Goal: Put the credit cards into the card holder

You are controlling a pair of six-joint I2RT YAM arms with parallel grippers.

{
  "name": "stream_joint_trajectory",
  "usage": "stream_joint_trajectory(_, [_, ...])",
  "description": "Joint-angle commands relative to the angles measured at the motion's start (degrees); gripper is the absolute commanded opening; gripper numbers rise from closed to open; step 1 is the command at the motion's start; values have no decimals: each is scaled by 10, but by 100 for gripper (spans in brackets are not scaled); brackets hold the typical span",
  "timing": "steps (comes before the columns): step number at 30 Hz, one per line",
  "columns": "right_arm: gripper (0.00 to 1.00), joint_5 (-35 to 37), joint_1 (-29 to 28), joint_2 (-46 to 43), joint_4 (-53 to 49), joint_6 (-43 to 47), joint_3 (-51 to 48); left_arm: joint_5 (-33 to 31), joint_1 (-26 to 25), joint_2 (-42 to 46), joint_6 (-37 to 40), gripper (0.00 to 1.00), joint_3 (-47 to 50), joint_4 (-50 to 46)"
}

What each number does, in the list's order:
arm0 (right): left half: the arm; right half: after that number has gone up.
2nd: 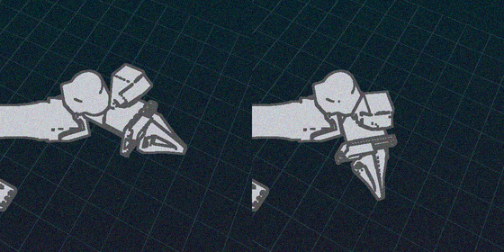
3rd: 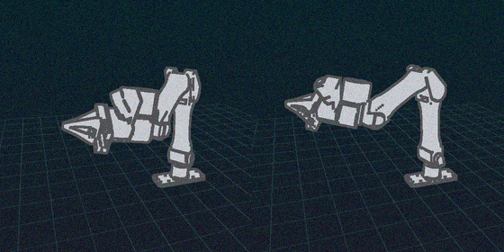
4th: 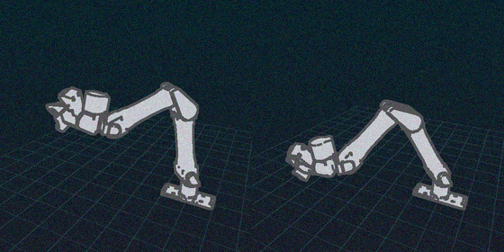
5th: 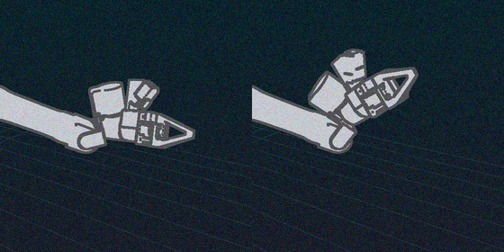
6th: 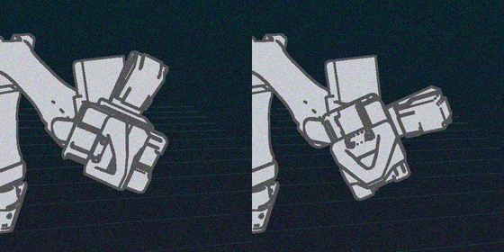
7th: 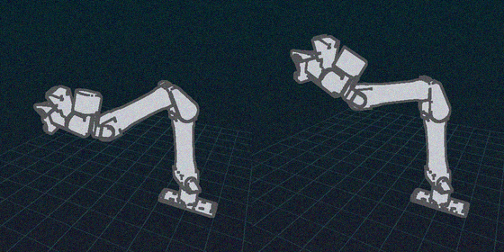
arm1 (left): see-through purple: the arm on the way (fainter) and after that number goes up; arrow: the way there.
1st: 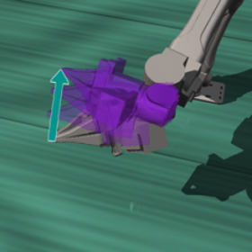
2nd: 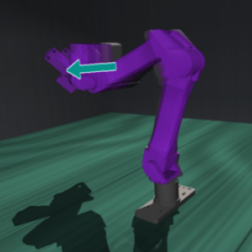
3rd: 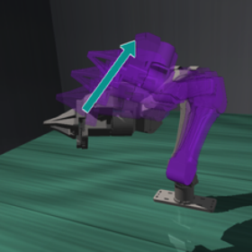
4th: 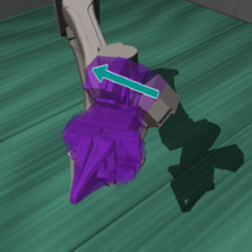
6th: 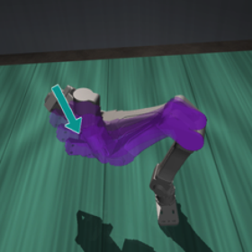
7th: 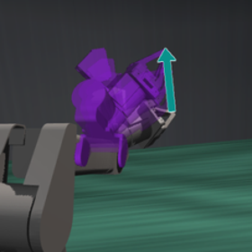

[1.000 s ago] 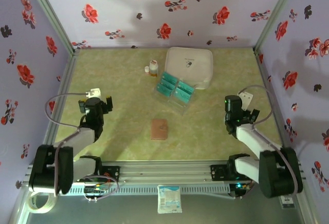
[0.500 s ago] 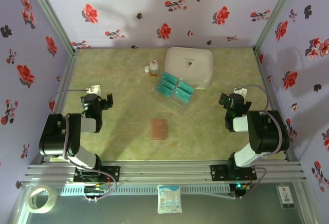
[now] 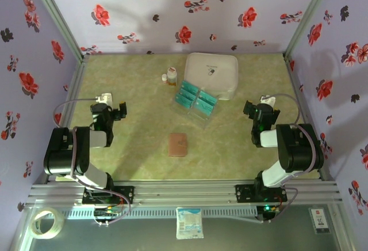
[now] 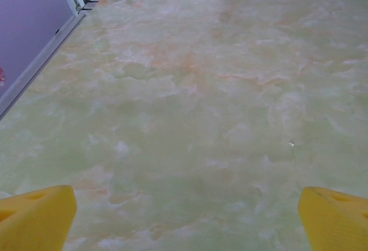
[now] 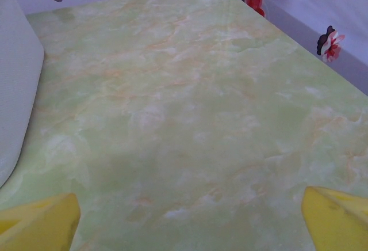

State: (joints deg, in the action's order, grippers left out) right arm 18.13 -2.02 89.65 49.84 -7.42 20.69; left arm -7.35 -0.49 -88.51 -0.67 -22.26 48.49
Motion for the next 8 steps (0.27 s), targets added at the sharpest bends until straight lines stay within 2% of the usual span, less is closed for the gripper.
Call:
stream_joint_trajectory(1, [99, -2, -3, -1, 10, 10, 15, 6, -3, 0, 8, 100, -3, 21])
stream_joint_trajectory(8, [99, -17, 4, -6, 16, 9, 9, 6, -3, 0, 8, 100, -3, 21])
